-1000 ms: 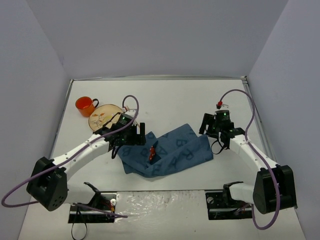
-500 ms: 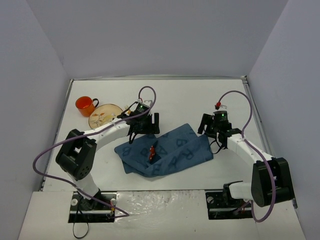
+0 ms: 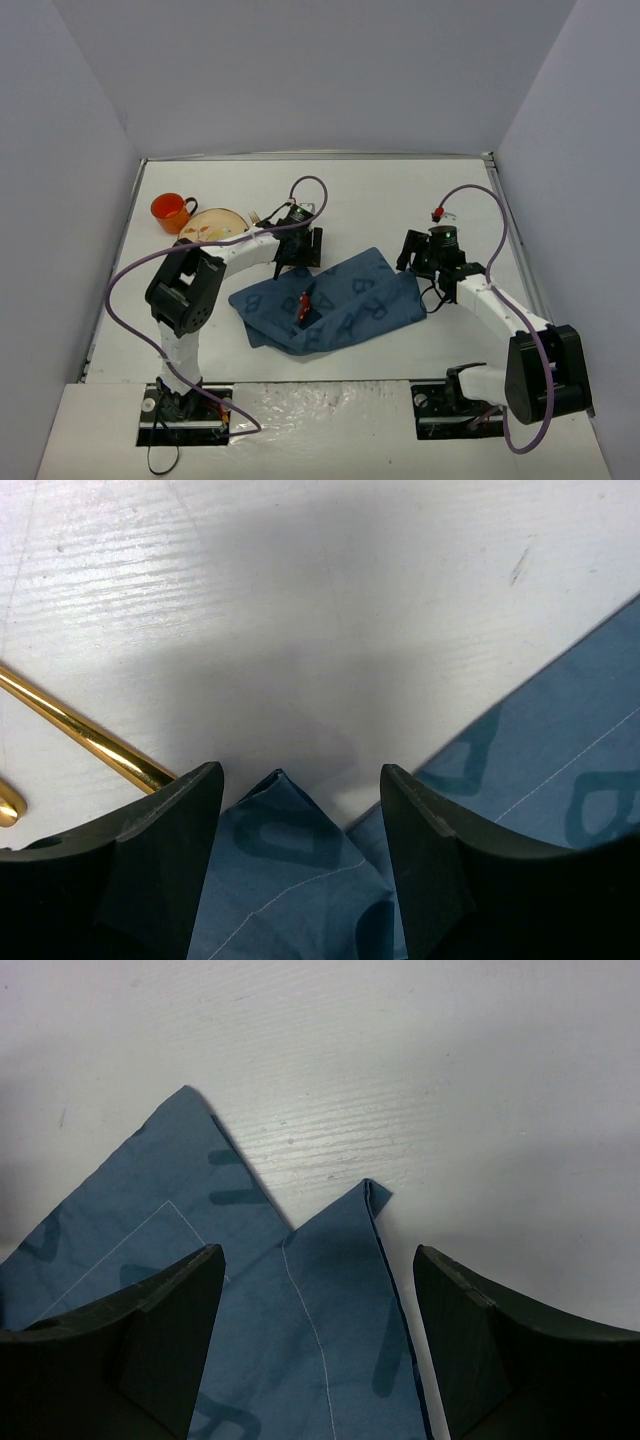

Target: Set the dinner table for one person

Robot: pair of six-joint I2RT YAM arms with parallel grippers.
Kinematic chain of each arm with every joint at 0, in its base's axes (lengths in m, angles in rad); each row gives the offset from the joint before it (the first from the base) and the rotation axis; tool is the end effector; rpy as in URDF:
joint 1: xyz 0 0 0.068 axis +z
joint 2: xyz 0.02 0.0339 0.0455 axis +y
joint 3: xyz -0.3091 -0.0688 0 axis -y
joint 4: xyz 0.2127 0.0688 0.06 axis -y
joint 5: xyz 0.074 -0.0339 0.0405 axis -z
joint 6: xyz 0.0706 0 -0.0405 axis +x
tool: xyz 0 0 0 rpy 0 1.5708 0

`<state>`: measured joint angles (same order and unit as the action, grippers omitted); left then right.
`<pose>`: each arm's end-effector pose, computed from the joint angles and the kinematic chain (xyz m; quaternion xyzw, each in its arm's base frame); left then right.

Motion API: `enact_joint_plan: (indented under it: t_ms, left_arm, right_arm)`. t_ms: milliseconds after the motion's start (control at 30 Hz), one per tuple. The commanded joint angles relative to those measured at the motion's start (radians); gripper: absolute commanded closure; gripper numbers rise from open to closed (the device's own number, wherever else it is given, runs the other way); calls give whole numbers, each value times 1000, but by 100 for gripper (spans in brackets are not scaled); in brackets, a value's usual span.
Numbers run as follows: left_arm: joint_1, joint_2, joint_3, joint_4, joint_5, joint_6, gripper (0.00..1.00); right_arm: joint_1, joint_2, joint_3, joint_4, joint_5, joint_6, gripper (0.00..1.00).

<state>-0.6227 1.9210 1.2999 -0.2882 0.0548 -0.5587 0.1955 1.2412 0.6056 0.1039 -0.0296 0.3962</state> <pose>0.3411 -0.2497 0.2148 0.0391 0.9447 -0.2023 0.2552 0.2462 0.0509 0.2547 0.0796 0.8643 0.1570 0.4711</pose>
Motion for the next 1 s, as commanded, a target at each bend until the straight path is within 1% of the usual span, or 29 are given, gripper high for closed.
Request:
enact_joint_plan:
  t_ms: [0,167,233,267,333,433,467,500,567,600,800,967]
  left_arm:
    - [-16,-4,47,-40,-45,-6,42]
    - [-31,4,41,-52,-46,-19,48]
    - [-38,8,39,-61,-69,-32,55]
    - [-38,9,39,-62,-72,-35,56]
    - [-45,17,39,-63,-80,-39,62]
    - [-54,32,43,-88,-99,-47,76]
    - [-53,31,40,-91,-105,-48,78]
    - [-52,26,36,-94,-112,-51,86]
    - [-52,12,24,-99,-132,-54,97]
    - [-52,3,19,-101,-140,-55,100]
    - [-49,-44,13,-121,-176,-47,100]
    - [-46,-99,7,-155,-217,-41,100]
  right_arm:
    - [-7,-26,3,53,26,3,27]
    - [-7,-16,8,55,26,4,27]
    - [-7,-17,8,56,26,7,27]
    - [-7,-18,8,57,26,7,27]
    - [-7,-19,5,62,26,9,27]
    - [-7,-20,0,63,23,12,27]
    - [-7,-21,0,63,22,12,27]
    - [-7,-25,-1,62,23,10,27]
    - [-7,-27,-4,63,26,9,27]
    - [-7,-24,-4,63,26,8,27]
    - [-7,26,2,74,25,21,27]
    - [-7,115,23,103,19,35,27]
